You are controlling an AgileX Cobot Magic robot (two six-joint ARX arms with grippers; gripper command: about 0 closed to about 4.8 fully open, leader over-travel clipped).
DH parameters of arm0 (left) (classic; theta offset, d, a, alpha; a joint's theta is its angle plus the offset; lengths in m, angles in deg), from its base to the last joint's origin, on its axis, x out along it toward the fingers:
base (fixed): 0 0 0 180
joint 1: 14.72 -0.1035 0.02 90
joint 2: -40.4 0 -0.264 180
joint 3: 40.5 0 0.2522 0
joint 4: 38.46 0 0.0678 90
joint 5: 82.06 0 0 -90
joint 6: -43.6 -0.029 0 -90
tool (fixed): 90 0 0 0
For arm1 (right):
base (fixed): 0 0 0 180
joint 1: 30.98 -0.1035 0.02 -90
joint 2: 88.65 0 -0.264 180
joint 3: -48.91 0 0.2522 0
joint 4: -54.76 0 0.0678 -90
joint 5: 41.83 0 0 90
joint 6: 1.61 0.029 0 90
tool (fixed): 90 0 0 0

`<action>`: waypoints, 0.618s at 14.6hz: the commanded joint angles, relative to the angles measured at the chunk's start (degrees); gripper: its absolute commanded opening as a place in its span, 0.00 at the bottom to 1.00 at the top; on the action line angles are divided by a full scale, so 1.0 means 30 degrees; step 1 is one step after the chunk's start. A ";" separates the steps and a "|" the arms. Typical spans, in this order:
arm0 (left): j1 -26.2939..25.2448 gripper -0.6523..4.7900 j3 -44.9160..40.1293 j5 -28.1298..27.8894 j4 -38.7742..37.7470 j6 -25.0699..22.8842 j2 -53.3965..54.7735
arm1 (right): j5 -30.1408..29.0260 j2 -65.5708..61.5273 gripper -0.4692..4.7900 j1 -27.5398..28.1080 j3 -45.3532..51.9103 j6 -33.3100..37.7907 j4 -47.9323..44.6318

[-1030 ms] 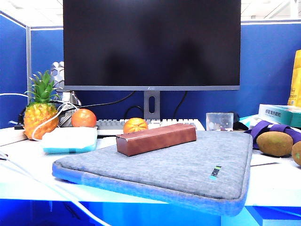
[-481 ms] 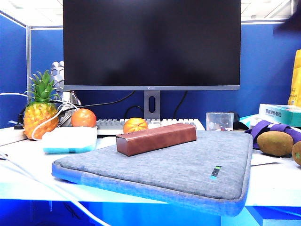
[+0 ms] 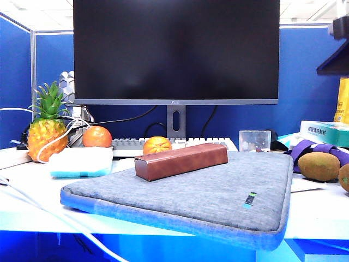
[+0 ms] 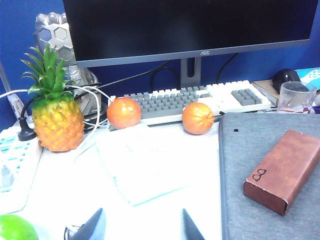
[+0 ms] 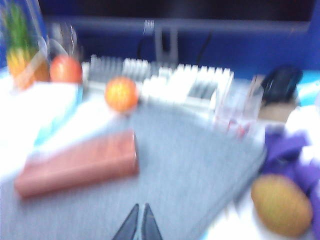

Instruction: Close the glasses case.

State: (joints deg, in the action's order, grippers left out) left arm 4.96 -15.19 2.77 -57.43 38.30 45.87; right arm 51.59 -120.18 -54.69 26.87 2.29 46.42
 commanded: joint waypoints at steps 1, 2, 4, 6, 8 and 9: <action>-0.0015 0.49 0.0029 -0.0066 0.1224 -0.0168 -0.0109 | 0.2397 0.0328 0.08 0.0000 0.0583 0.0102 -0.6411; -0.0015 0.49 0.0029 -0.0066 0.1982 -0.0408 -0.0262 | 0.2477 0.0729 0.08 0.0000 0.0590 -0.0911 -0.6033; -0.0015 0.49 0.0029 -0.0058 0.2608 -0.0969 -0.0984 | 0.2375 0.1100 0.08 0.0000 0.0597 -0.1450 -0.3592; -0.0015 0.49 -0.0277 -0.0066 0.1872 -0.1086 -0.1355 | 0.2317 0.1071 0.08 0.0000 0.0627 -0.1078 -0.1770; -0.0015 0.49 -0.0641 0.0117 0.1457 0.0984 -0.1362 | 0.2353 0.1093 0.08 0.0000 0.0627 -0.0117 -0.1537; -0.0015 0.50 -0.0648 0.0080 0.1173 0.1770 -0.1362 | 0.2331 0.1093 0.08 0.0000 0.0627 -0.0117 -0.1537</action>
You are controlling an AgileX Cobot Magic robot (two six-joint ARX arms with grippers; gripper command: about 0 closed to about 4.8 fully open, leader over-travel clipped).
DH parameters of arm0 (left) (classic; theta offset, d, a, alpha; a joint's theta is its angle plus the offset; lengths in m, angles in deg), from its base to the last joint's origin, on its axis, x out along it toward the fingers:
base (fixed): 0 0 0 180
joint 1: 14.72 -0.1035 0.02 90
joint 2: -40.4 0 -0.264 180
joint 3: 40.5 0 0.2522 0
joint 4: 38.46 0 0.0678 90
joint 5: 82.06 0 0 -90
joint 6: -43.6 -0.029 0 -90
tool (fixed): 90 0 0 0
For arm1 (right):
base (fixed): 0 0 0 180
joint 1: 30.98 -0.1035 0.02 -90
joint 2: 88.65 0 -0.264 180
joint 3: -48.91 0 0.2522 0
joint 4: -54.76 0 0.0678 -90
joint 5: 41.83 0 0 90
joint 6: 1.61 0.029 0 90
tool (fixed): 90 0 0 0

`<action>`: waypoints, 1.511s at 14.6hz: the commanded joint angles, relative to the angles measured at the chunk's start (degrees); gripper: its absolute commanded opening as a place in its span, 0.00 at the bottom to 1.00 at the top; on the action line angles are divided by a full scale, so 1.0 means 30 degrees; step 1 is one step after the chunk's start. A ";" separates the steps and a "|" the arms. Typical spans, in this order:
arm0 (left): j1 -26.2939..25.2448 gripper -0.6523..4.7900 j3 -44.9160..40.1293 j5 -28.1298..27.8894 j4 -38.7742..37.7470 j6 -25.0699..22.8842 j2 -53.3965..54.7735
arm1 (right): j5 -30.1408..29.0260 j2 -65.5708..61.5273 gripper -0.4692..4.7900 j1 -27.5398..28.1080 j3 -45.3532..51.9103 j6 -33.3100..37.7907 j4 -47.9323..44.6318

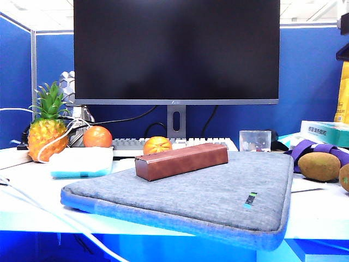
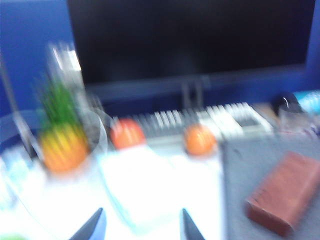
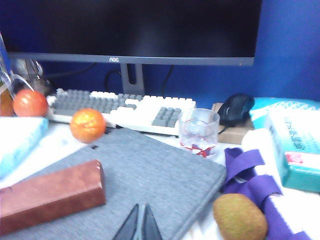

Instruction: Close the glasses case.

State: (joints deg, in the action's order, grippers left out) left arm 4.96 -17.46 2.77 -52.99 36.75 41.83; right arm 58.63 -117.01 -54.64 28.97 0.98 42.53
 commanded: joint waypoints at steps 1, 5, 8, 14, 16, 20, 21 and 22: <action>-0.0015 0.50 0.0109 0.0080 -0.0576 0.2288 -0.0015 | -0.0015 0.0036 0.08 -0.0015 -0.0073 0.0321 -0.0240; -0.0015 0.50 0.0117 0.0080 -0.0648 0.2280 -0.0007 | 0.0233 0.0641 0.08 -0.0124 0.0168 0.0299 -0.0007; -0.0007 0.50 0.0095 0.0124 -0.0772 0.2288 -0.0044 | 0.0503 0.3184 0.08 0.0044 0.1202 0.0277 0.0401; -0.0044 0.50 -0.1377 0.0080 0.0488 0.2288 -0.0393 | 0.0423 0.9304 0.08 0.2543 0.2033 0.0277 0.4575; -0.0044 0.50 -0.2368 0.0168 0.1406 0.2288 -0.0393 | 0.0474 0.9420 0.08 0.3337 0.2018 0.0270 0.5348; -0.0044 0.50 -0.2929 0.0073 0.1559 0.2288 -0.0393 | 0.0474 0.9420 0.08 0.3381 0.2018 0.0270 0.5894; -0.0029 0.50 -0.2929 0.0095 0.1530 0.2288 -0.0393 | 0.0474 0.9420 0.08 0.3381 0.2018 0.0270 0.5894; -0.0029 0.50 -0.2929 0.0080 0.1530 0.2288 -0.0393 | 0.0474 0.9420 0.08 0.3381 0.2018 0.0270 0.5894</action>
